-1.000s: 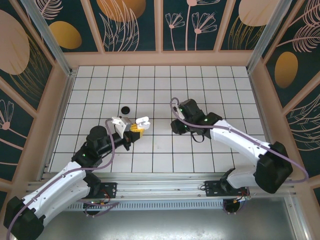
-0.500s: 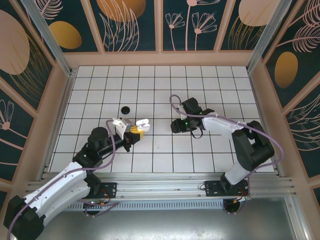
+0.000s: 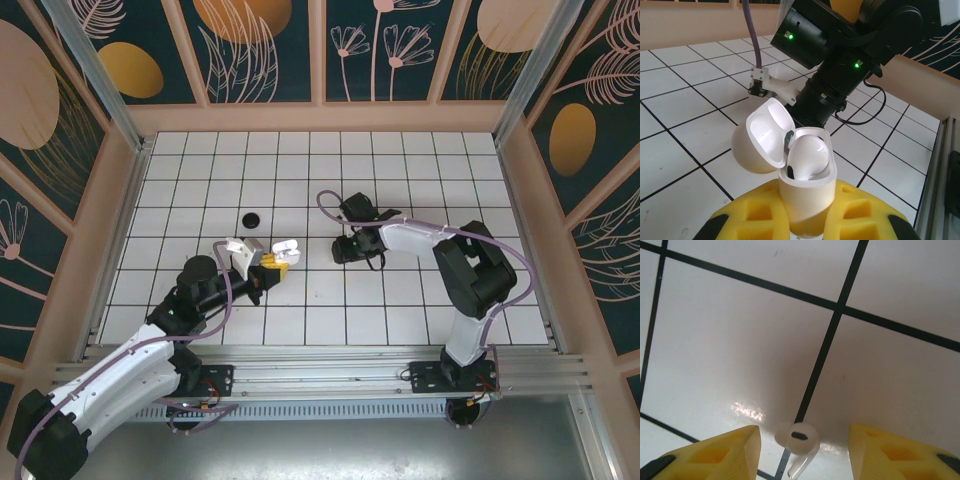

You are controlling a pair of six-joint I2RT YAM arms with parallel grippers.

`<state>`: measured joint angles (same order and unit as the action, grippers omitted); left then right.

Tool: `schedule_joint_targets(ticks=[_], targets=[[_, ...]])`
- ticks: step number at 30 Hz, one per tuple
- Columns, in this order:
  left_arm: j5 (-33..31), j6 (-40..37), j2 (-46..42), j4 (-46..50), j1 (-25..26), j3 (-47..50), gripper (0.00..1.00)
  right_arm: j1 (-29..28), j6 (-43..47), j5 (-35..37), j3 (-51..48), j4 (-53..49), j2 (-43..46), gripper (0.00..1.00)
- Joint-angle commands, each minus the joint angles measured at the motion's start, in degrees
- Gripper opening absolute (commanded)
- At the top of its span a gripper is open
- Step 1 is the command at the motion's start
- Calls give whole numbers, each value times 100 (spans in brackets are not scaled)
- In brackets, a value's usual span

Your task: Insert wireless bluetooth earbuds into charging case

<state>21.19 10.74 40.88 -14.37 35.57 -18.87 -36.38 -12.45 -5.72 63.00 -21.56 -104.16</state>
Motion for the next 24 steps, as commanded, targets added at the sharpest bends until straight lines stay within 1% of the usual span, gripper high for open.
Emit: schedule_joint_targets(ticks=[1, 5, 9, 11, 14, 17, 20, 24], targets=[[56, -31, 20, -283, -6, 84, 0, -102, -71, 271, 210, -316, -163, 48], [38, -31, 69, -295, -4, 79, 0, -171, -121, 324, 295, -427, -318, 46], [15, -37, 72, -277, -6, 77, 0, -263, -181, 482, 396, -592, -415, 42], [8, -37, 60, -270, -6, 77, 0, -290, -219, 515, 422, -630, -443, 38], [-8, -20, 43, -272, -6, 86, 0, -314, -242, 539, 473, -686, -473, 30], [-27, -11, 12, -254, -4, 103, 0, -375, -278, 575, 572, -810, -511, 29], [-64, -3, -27, -258, -6, 140, 0, -430, -359, 633, 701, -974, -488, 25], [-81, 41, -54, -339, -3, 190, 0, -466, -596, 1037, 790, -1133, -297, 22]])
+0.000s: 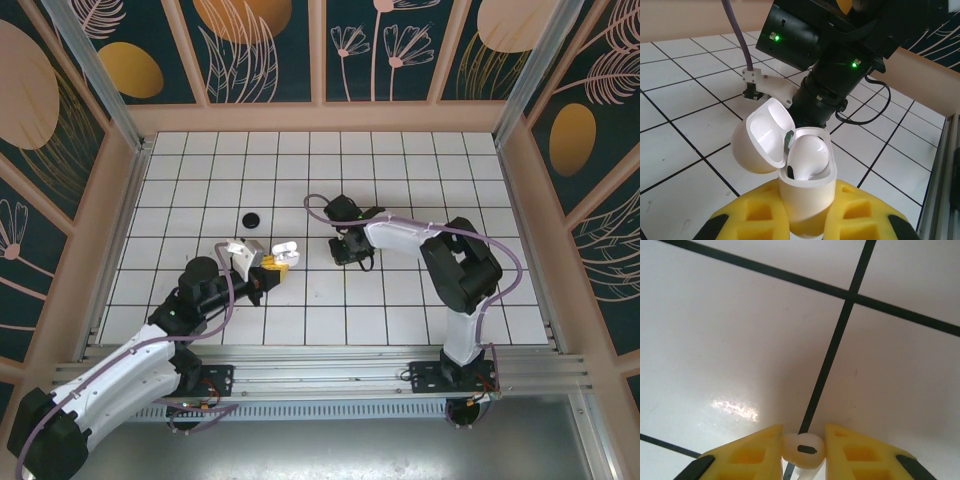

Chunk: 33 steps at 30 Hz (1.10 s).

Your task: Insert wireless bluetooth earbuds into charging case

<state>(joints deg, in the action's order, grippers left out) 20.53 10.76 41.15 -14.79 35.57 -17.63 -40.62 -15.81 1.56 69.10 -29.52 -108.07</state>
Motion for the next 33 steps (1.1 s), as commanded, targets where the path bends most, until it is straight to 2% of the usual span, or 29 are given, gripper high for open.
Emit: schedule_joint_targets(ticks=[1, 9, 18, 28, 33], targets=[[-20, 52, -80, -319, -6, 66, 0, -38, -330, 403, 194, -369, 177, 22], [55, 144, -43, -574, -6, 128, 0, -208, -894, 1173, 232, -476, 1221, 19], [170, 402, 227, -1163, -6, 161, 0, -1141, -1304, 2244, 494, -346, 2451, 20], [269, 678, 833, -1664, -6, -48, 0, -2169, -1159, 2998, 742, 292, 2937, 21], [223, 697, 834, -1705, -6, -102, 0, -2410, -1160, 2905, 740, 521, 2885, 22]])
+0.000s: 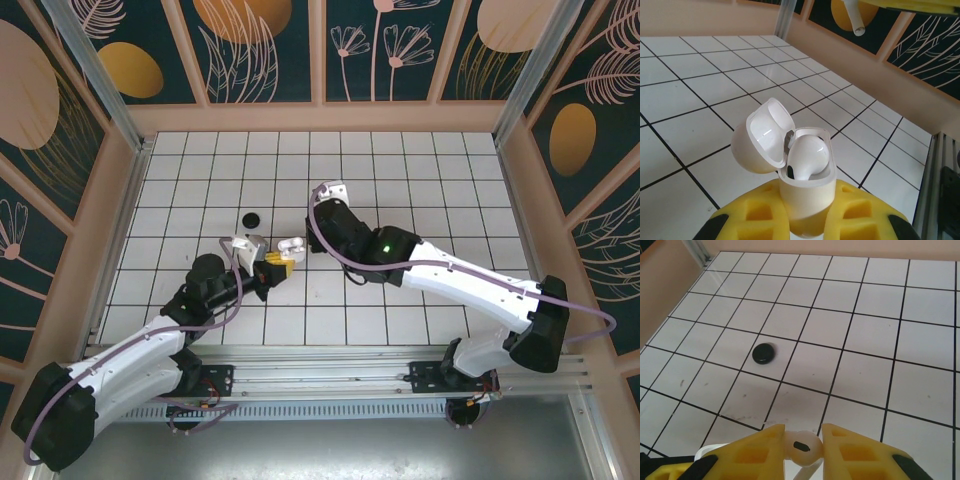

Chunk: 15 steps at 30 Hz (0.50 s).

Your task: Insert wireless bluetooth earbuds into charging case

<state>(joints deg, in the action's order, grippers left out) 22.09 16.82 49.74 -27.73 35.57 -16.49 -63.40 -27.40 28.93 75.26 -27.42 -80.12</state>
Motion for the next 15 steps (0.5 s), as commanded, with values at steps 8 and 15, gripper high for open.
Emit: schedule_joint_targets(ticks=[8, 15], targets=[[76, 136, -87, -359, 1, -258, 0, -261, 145, 34, 122, 404, -156, 23], [50, 153, -200, -304, -6, -258, 0, -297, 308, -7, 160, 304, -362, 23]])
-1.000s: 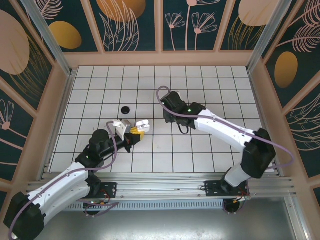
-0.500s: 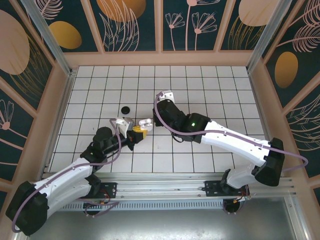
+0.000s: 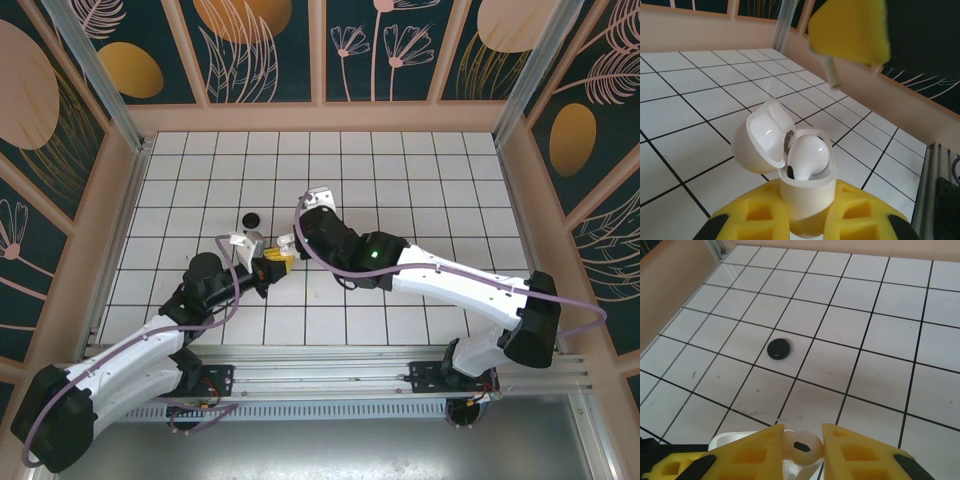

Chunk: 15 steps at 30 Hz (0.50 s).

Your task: Insert wireless bluetooth earbuds into charging case

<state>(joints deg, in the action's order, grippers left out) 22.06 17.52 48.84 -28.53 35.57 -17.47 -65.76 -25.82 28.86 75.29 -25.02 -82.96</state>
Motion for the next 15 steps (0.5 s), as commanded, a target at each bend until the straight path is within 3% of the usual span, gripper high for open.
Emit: schedule_joint_targets(ticks=[1, 15], targets=[[51, 81, -111, -223, -5, -160, 0, -63, 169, -8, 150, 52, -97, 23], [71, 97, -111, -240, -6, -189, 0, -70, 400, -319, 284, -191, -339, 23]])
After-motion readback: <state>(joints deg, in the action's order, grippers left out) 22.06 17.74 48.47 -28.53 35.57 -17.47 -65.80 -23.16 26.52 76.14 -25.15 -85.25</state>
